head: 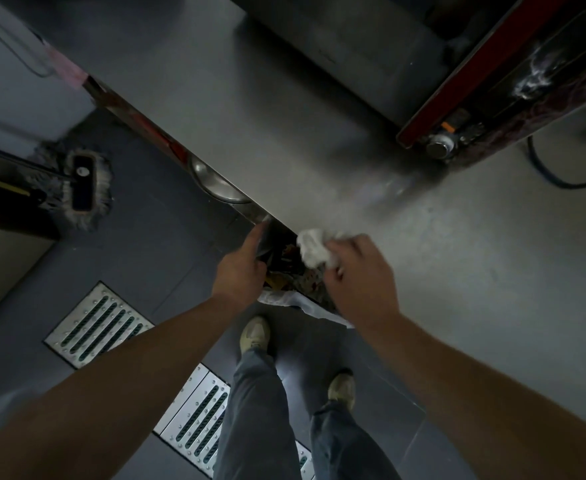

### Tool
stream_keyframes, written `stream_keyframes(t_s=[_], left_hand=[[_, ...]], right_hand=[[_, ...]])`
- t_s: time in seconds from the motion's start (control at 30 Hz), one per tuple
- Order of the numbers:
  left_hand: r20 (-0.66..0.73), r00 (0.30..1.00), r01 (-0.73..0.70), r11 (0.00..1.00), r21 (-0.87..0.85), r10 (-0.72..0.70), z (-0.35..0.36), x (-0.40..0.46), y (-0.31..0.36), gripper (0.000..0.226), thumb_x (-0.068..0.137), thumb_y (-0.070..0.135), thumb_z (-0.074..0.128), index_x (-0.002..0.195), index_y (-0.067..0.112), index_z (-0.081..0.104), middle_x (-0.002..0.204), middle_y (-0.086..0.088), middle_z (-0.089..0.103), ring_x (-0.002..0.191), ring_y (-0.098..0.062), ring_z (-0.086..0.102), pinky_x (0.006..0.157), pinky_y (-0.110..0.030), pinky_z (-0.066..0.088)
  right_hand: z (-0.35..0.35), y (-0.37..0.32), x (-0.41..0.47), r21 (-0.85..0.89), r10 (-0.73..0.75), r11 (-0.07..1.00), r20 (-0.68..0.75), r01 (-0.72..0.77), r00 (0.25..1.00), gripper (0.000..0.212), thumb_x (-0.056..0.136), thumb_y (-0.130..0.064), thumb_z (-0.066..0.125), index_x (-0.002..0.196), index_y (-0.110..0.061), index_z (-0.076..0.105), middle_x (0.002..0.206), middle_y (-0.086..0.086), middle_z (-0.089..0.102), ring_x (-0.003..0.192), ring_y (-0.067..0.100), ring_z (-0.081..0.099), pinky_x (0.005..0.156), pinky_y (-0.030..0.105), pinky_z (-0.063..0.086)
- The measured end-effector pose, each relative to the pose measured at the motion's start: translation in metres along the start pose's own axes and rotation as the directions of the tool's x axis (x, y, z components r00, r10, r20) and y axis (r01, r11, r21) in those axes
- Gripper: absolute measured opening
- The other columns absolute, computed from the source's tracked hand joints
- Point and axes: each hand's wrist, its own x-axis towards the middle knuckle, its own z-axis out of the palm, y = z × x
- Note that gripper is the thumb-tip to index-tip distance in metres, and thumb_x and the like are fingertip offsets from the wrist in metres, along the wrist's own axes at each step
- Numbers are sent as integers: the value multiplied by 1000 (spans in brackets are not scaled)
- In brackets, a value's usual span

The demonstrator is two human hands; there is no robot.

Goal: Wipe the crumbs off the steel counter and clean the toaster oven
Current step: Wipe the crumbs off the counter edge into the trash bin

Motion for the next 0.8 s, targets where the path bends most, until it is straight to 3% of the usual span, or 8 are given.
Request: stream_keyframes(t_s=[0.1,0.27,0.33,0.5,0.57,0.67,0.73,0.8], left_hand=[[3,1000,-9,1000,8,9,-2,0,1,78,87,3,49,152,41,28,78,-5,57,60,-24,56,60,-32,48],[8,1000,-2,1000,-14,2,0,-2,1,78,88,3,46,151,44,27,78,-5,61,59,-23,60,60,-34,54],[13,1000,-11,1000,-1,11,2,-2,2,78,88,4,46,151,44,25,78,-5,61,60,-23,61,60,-34,54],[30,999,-17,1000,18,16,8,-7,9,78,89,4,47,153,41,24,72,-3,56,52,-12,53,55,-28,43],[38,999,-24,999,41,23,10,-11,12,78,89,4,47,153,41,24,76,-5,58,54,-16,54,58,-27,43],[44,997,-70,996,62,67,14,-14,17,79,87,2,49,152,41,25,95,-15,69,77,-35,66,68,-31,49],[71,995,-69,996,62,65,17,-15,20,78,88,3,48,153,40,24,101,-19,69,85,-38,66,68,-31,47],[85,994,-74,994,85,67,22,-16,21,76,89,4,48,153,39,24,100,-20,69,84,-37,66,66,-27,42]], right_hand=[[-1,-11,-15,62,-112,992,24,110,993,35,75,-25,58,106,-16,72,97,6,62,83,24,62,70,30,54],[-38,12,42,81,136,989,-180,-123,974,32,89,-27,59,120,-24,66,113,6,58,94,20,57,76,23,38],[-49,39,67,13,171,985,-233,-173,957,33,91,-26,58,123,-20,64,115,11,58,96,26,58,76,27,40],[-46,70,57,-138,282,943,-147,-302,948,36,92,-25,50,125,-16,61,117,13,54,97,35,58,82,39,49],[-38,54,30,-104,256,958,-117,-268,960,35,92,-25,52,125,-19,61,115,9,54,96,30,58,82,38,52],[-24,25,-22,-43,135,990,3,-135,991,36,86,-27,54,119,-20,67,107,5,58,91,26,61,79,35,55],[-20,18,-50,-13,-8,1000,70,9,998,37,80,-29,53,110,-18,71,100,4,61,88,25,61,76,35,55],[-27,23,-60,5,-107,994,37,107,994,37,75,-29,55,105,-17,73,97,4,64,87,24,61,75,33,55]])
